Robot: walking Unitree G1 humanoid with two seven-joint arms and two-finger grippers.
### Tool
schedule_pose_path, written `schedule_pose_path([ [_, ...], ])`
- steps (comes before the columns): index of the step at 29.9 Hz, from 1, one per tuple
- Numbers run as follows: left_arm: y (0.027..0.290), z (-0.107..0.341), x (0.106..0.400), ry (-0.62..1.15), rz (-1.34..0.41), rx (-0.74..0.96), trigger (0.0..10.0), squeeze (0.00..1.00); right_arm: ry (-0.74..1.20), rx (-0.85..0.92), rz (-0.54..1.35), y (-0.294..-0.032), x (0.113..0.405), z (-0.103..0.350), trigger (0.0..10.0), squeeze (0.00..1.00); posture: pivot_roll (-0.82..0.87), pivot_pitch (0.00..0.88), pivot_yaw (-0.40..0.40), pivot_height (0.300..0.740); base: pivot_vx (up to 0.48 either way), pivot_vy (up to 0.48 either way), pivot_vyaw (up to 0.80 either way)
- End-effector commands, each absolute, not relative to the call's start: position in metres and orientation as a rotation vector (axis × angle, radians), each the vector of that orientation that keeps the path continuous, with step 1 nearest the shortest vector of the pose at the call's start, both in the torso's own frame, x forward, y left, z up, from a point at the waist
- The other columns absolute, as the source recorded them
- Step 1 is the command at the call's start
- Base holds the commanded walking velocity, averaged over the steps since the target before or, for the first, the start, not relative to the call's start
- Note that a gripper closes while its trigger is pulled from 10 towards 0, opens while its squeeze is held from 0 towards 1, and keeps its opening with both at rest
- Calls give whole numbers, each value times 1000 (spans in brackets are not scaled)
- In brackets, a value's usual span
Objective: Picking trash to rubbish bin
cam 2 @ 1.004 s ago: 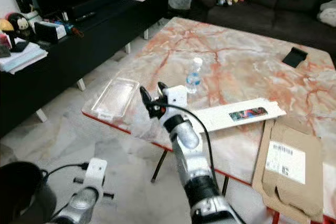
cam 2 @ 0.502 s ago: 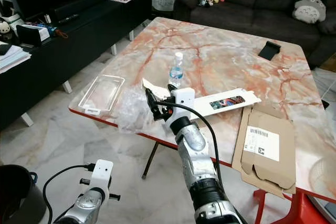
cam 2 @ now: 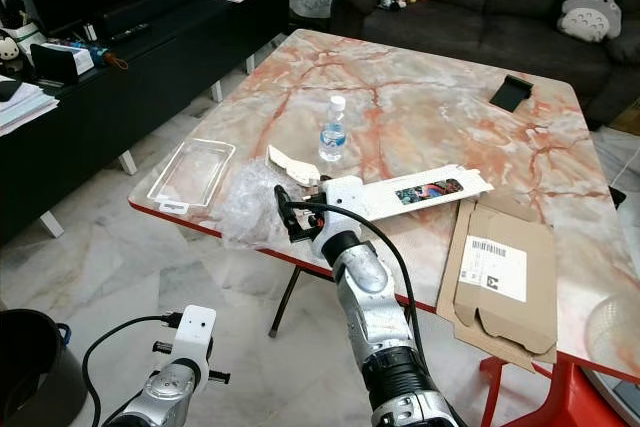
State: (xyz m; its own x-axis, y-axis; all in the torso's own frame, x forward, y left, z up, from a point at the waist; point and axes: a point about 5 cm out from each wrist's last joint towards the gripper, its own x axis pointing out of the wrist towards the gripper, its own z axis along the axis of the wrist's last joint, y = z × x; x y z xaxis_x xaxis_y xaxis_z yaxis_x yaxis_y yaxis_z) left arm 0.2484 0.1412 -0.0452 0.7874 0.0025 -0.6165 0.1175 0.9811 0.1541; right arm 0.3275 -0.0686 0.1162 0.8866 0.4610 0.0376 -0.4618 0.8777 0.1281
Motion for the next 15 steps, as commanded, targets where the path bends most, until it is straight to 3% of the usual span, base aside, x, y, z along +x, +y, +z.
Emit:
schedule_pose_path([
  [1,139,-47,247,679,-66,182,10000,0,-17,139,493,-66,327,122,10000,1000,-115,57,-92,740,0,0,0],
  [5,138,-47,247,683,-72,181,10000,0,16,121,544,-54,323,121,10000,1000,-118,53,-94,740,0,0,0],
  [6,138,-47,247,684,-73,181,10000,0,26,111,555,-52,322,119,10000,27,-118,53,-94,740,0,0,0],
  [15,137,-48,246,691,-73,178,10000,0,112,45,611,-45,316,110,10000,0,-117,52,-94,740,0,0,0],
])
